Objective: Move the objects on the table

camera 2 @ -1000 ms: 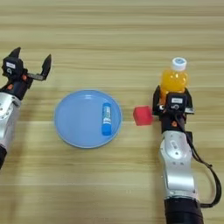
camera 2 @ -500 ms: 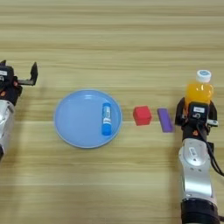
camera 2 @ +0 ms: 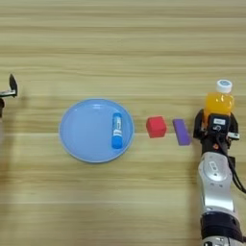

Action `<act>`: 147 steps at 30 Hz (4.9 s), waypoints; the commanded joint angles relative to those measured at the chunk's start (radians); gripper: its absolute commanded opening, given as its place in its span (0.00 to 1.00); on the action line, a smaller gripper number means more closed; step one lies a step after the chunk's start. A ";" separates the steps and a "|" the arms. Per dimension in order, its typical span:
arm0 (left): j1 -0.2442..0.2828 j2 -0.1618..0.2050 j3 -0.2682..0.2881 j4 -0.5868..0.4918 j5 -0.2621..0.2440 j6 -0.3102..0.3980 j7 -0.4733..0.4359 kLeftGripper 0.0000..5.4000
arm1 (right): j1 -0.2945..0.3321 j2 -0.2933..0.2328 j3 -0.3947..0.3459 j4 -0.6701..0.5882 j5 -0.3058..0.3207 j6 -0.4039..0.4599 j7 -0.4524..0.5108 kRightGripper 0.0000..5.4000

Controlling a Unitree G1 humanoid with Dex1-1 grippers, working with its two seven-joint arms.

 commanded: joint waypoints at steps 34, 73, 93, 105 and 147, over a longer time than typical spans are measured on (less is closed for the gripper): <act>-0.016 -0.018 -0.027 0.016 0.006 0.087 -0.089 1.00 | -0.017 -0.020 0.011 0.043 0.013 -0.023 -0.001 0.97; -0.011 -0.041 -0.041 0.003 0.016 0.080 -0.055 1.00 | 0.422 0.085 0.188 -0.618 0.066 0.427 0.204 1.00; -0.010 -0.036 -0.042 0.004 0.014 0.080 -0.054 1.00 | 0.293 0.088 0.138 -0.327 0.109 0.356 0.246 1.00; -0.009 -0.037 -0.042 0.002 0.014 0.079 -0.053 1.00 | 0.275 0.088 0.129 -0.292 0.129 0.355 0.258 0.92; -0.012 -0.043 -0.046 0.005 0.017 0.079 -0.046 1.00 | 0.301 0.084 0.118 -0.509 0.109 0.359 0.217 0.26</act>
